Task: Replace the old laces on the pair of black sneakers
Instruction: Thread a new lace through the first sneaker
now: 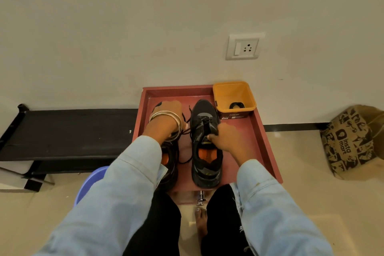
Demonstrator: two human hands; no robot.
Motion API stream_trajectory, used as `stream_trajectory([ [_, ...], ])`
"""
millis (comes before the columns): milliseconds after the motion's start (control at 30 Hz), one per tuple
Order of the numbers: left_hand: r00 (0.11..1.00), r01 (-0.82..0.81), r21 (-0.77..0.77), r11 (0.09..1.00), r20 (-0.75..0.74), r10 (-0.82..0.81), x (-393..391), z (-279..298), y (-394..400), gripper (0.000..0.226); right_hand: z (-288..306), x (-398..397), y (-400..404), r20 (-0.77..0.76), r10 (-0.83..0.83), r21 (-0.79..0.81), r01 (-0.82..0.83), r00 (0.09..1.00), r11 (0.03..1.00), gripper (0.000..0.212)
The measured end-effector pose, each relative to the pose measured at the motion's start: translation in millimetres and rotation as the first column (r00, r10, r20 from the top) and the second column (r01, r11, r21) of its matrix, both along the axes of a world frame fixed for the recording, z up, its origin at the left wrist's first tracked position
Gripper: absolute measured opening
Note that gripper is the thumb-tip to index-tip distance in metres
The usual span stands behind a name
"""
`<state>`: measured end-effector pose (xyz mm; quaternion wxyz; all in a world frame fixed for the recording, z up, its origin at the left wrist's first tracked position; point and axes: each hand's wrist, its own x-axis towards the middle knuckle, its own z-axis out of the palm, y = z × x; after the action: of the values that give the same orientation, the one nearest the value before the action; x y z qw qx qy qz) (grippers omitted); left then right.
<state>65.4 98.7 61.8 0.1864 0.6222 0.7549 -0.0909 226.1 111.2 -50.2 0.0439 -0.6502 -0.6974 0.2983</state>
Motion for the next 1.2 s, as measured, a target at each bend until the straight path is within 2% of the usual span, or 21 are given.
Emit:
stream_trajectory([
  [67,0.997,-0.008,0.148,0.989,-0.072,0.019,7,0,-5,0.026,12,-6,11,-0.039,-0.007,0.155,0.013,0.999,0.988,0.027],
  [133,0.997,0.013,0.209,0.978,-0.082,0.005,20,-9,-12,0.028,14,-14,18,0.019,0.068,0.226,-0.070,0.998,0.972,0.027],
  [233,0.997,0.082,0.138,0.987,-0.003,-0.082,40,-33,-18,0.034,3,-21,22,0.205,0.191,0.151,-0.223,0.960,0.963,0.034],
  [300,0.993,0.087,0.061,0.994,0.070,-0.091,47,-54,-19,0.036,-5,-21,22,0.269,0.196,0.146,-0.241,0.943,0.959,0.034],
  [467,0.987,-0.022,0.043,0.999,0.158,0.015,51,-100,-20,0.035,-8,-20,23,0.272,0.188,0.294,-0.267,0.944,0.918,0.027],
  [600,0.985,-0.087,0.100,0.991,0.156,0.071,52,-119,-16,0.037,-9,-26,25,0.310,0.179,0.370,-0.292,0.934,0.882,0.025],
  [667,0.988,-0.080,0.123,0.989,0.144,0.062,53,-124,-15,0.037,-14,-27,28,0.287,0.143,0.387,-0.251,0.947,0.887,0.023],
  [733,0.987,-0.086,0.135,0.987,0.145,0.066,51,-128,-15,0.039,-18,-24,27,0.173,0.042,0.409,-0.110,0.984,0.906,0.021],
  [767,0.986,-0.096,0.140,0.986,0.150,0.075,51,-130,-16,0.040,-20,-21,25,0.055,-0.066,0.408,0.038,0.996,0.912,0.020],
  [800,0.985,-0.104,0.146,0.984,0.151,0.082,51,-132,-16,0.041,-22,-17,23,-0.117,-0.210,0.364,0.239,0.971,0.900,0.020],
  [833,0.986,-0.106,0.152,0.983,0.146,0.084,52,-133,-16,0.042,-22,-13,20,-0.323,-0.366,0.253,0.452,0.873,0.855,0.018],
  [867,0.987,-0.105,0.157,0.982,0.139,0.084,52,-134,-16,0.044,-22,-9,17,-0.494,-0.509,0.067,0.614,0.705,0.786,0.017],
  [900,0.987,-0.107,0.161,0.981,0.134,0.085,52,-135,-16,0.044,-23,-7,16,-0.580,-0.597,-0.084,0.688,0.555,0.721,0.018],
  [933,0.987,-0.110,0.163,0.980,0.134,0.089,53,-135,-17,0.045,-22,-6,15,-0.576,-0.616,-0.117,0.693,0.536,0.712,0.019],
  [1033,0.987,-0.119,0.163,0.979,0.130,0.098,52,-136,-17,0.044,-12,-15,13,-0.458,-0.475,0.097,0.573,0.751,0.814,0.015],
  [1100,0.986,-0.122,0.165,0.979,0.129,0.101,53,-137,-18,0.043,-8,-21,14,-0.333,-0.337,0.302,0.438,0.881,0.847,0.034],
  [1167,0.987,-0.118,0.166,0.979,0.124,0.098,53,-137,-19,0.043,-4,-29,13,-0.040,-0.191,0.416,0.191,0.981,0.889,0.036],
  [1200,0.988,-0.117,0.167,0.979,0.118,0.098,53,-137,-19,0.042,-6,-32,12,0.114,-0.111,0.399,0.057,0.987,0.915,0.032],
])
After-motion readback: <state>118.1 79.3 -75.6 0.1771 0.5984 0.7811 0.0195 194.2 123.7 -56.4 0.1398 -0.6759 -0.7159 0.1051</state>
